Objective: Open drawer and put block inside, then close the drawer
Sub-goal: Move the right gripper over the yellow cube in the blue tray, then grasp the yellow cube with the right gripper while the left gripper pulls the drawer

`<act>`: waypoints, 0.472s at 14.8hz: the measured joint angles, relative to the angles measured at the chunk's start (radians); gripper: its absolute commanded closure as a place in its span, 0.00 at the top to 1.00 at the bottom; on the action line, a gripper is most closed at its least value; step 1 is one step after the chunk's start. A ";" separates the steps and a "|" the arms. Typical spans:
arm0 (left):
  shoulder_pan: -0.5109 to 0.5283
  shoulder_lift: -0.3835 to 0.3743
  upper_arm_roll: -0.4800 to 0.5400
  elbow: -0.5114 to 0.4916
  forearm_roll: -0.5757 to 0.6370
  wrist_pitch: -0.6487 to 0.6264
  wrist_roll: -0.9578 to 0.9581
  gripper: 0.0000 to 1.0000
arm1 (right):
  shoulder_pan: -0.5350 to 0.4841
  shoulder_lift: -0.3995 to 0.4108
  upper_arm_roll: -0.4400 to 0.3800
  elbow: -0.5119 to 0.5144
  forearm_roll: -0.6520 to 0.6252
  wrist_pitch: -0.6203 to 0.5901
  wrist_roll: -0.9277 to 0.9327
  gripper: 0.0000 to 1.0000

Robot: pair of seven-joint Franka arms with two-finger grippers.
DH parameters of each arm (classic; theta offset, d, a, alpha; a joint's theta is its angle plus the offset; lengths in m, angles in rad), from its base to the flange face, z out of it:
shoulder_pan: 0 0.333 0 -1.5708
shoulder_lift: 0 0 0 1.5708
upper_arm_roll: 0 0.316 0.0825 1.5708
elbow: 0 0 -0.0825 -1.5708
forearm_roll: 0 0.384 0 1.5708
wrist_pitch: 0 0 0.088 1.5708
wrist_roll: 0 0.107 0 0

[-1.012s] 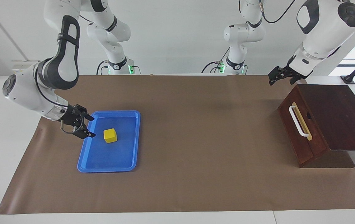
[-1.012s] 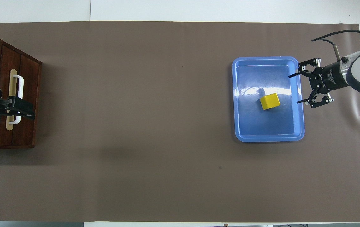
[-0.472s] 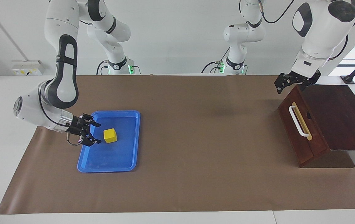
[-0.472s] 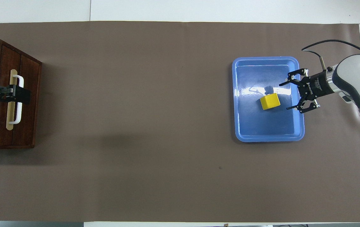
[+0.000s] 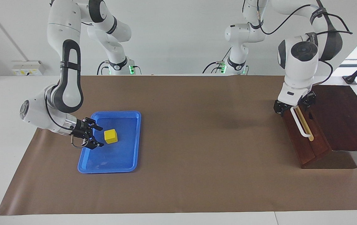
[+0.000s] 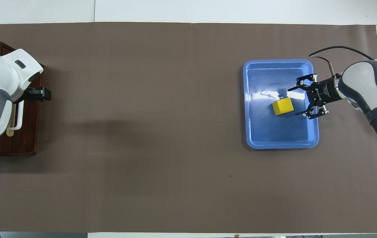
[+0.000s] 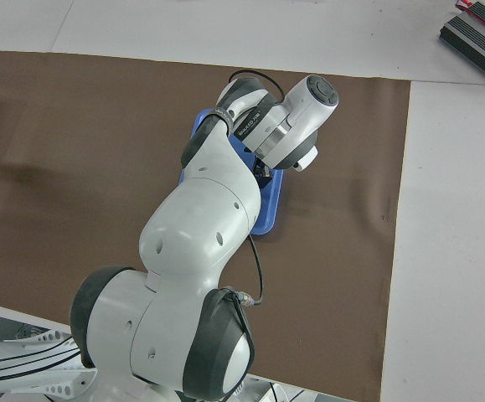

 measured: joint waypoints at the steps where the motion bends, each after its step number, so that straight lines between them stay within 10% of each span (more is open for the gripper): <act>1: 0.000 0.020 0.002 0.000 0.004 0.017 -0.014 1.00 | 0.012 0.000 0.000 -0.011 0.007 0.019 0.000 0.97; 7: 0.014 0.049 0.009 -0.071 0.117 0.144 -0.075 1.00 | 0.025 0.000 -0.002 -0.049 0.009 0.064 -0.010 0.96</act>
